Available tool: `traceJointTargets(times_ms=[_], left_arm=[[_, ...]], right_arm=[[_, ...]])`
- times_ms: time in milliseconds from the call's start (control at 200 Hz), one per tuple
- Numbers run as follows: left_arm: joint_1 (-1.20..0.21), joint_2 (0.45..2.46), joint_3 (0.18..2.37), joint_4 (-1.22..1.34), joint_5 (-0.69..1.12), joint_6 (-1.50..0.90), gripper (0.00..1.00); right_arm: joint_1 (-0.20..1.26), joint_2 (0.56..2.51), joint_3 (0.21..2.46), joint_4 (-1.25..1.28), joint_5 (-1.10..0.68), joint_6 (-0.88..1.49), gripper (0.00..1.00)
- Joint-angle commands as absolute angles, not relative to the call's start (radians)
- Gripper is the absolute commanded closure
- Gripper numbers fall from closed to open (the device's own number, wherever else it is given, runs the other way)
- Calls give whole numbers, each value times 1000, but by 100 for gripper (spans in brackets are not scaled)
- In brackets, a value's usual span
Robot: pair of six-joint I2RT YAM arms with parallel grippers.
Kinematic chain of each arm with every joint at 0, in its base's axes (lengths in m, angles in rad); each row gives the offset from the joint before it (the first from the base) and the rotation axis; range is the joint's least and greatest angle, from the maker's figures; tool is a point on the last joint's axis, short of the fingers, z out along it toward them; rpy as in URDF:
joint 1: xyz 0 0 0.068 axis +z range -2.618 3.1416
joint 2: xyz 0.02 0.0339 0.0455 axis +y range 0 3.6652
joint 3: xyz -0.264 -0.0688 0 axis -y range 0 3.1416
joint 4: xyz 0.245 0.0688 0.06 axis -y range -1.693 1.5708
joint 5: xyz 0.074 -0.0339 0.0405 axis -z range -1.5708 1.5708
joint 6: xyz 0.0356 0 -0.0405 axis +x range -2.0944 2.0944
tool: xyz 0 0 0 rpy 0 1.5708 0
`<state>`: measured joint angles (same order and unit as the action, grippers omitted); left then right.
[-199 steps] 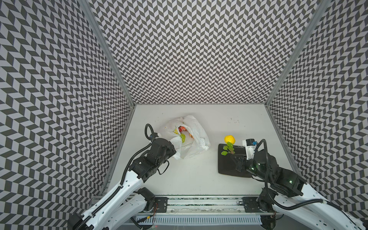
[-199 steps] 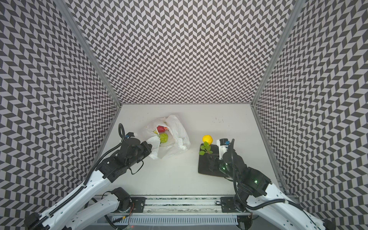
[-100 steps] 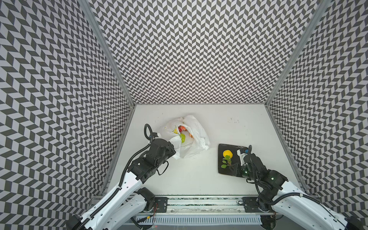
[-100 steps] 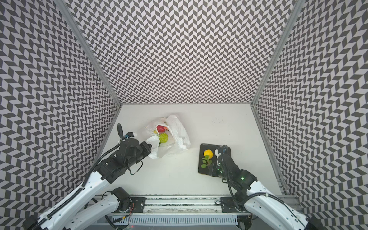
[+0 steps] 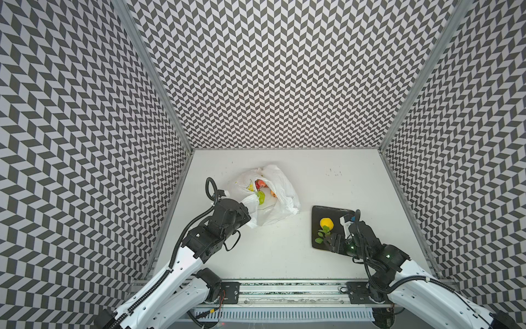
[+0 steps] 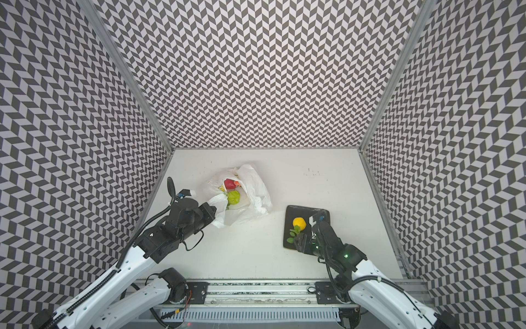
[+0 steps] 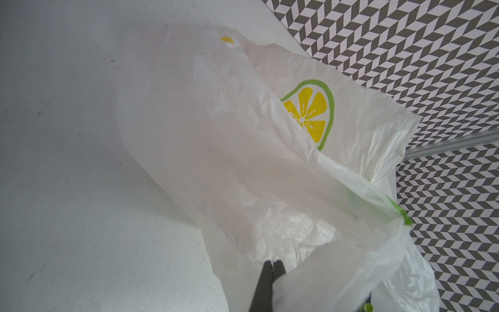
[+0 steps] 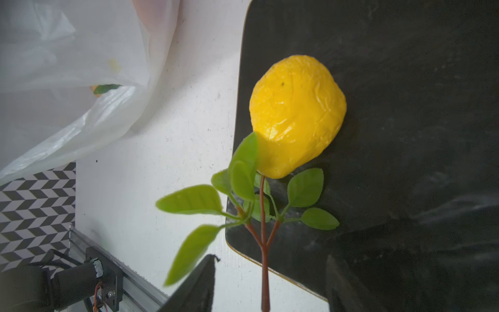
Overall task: Take fruits out of the plastic bag
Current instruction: Place the fruit on the plate.
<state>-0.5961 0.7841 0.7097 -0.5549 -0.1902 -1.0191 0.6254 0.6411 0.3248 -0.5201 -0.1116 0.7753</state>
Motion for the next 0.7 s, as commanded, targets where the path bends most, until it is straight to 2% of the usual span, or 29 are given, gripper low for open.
traceJointTargets(times_ms=[0,125,210,315,416,516,696], left_arm=[[-599,772,719,-570,-215,-1018,100],[-601,766,712,-571,-213,-1019,100],[-600,761,709,-574,-213,-1020,100],[-600,749,705,-574,-215,-1019,100],[-600,741,697,-575,-209,-1020,100],[-600,735,689,-577,-199,-1021,100],[-600,737,685,-597,-194,-1026,100]], right_arm=[[623,621,384,-551,-41,811,26],[623,621,470,-603,20,813,19],[623,633,538,-613,39,766,18],[624,692,633,-605,14,659,24],[642,788,740,-577,-95,538,32],[749,887,835,-525,-103,468,39],[991,1077,938,-351,-26,322,44]])
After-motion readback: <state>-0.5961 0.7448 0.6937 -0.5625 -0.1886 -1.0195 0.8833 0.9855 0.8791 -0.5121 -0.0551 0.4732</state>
